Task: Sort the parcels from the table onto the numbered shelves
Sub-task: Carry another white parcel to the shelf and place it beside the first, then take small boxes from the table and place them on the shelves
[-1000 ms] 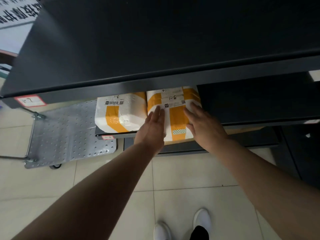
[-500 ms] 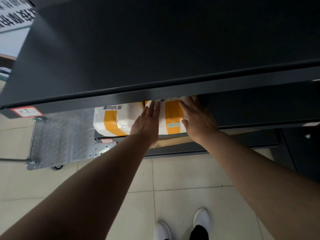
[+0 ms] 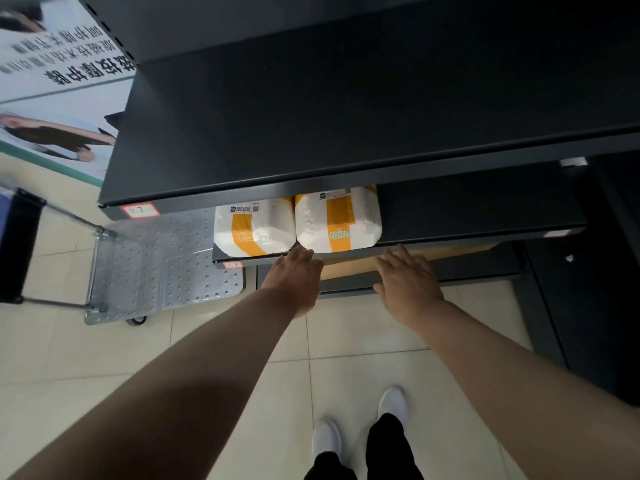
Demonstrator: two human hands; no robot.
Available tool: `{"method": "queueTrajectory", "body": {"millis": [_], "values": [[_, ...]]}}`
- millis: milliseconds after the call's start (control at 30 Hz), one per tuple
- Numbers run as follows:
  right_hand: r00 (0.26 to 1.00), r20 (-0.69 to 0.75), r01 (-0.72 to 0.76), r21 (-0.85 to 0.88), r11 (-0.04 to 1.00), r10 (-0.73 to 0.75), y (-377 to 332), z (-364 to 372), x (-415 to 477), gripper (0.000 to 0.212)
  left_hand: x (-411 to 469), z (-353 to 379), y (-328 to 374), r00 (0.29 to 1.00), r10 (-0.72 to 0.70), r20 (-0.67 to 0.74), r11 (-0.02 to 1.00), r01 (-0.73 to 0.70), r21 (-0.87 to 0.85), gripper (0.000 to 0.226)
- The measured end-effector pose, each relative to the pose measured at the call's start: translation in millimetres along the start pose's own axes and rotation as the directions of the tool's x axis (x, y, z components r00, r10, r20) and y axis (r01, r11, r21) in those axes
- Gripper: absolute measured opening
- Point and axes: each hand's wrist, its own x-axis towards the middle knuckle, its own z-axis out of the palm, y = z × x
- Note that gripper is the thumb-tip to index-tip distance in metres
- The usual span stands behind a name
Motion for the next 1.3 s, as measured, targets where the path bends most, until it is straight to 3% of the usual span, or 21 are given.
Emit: {"method": "queueTrajectory", "body": {"millis": [200, 367, 600, 800, 967, 1167, 1300], "values": [[0.995, -0.011, -0.098, 0.082, 0.992, 0.100, -12.5, -2.7, -81.5, 0.054, -48.9, -33.8, 28.7, 0.994, 0.067, 0.089, 0.998, -0.066, -0.013, 0.044], [0.960, -0.045, -0.268, 0.158, 0.950, 0.278, -21.9, -8.0, -164.5, 0.054, -93.8, -54.8, 61.2, 0.966, 0.232, 0.117, 0.966, -0.243, 0.086, 0.047], [0.830, -0.065, -0.511, 0.308, 0.803, 0.553, -54.4, 16.6, -310.2, 0.052, -171.7, -59.7, 119.5, 0.837, 0.536, 0.111, 0.816, -0.548, 0.185, 0.043], [0.616, -0.011, -0.714, 0.414, 0.564, 0.788, -78.6, 69.4, -436.7, 0.047, -242.3, -44.1, 202.1, 0.652, 0.734, 0.189, 0.605, -0.755, 0.254, 0.037], [0.382, 0.067, -0.820, 0.485, 0.305, 0.922, -101.1, 114.3, -541.7, 0.046, -315.5, -21.4, 287.7, 0.440, 0.870, 0.221, 0.370, -0.881, 0.296, 0.041], [0.098, 0.154, -0.836, 0.548, -0.003, 0.983, -138.5, 173.7, -661.5, 0.049, -416.8, 18.0, 374.9, 0.186, 0.930, 0.317, 0.091, -0.952, 0.292, 0.049], [-0.052, 0.205, -0.791, 0.590, -0.165, 0.977, -172.5, 217.5, -732.1, 0.051, -492.2, 51.4, 416.9, 0.072, 0.921, 0.382, -0.051, -0.951, 0.304, 0.048]]}}
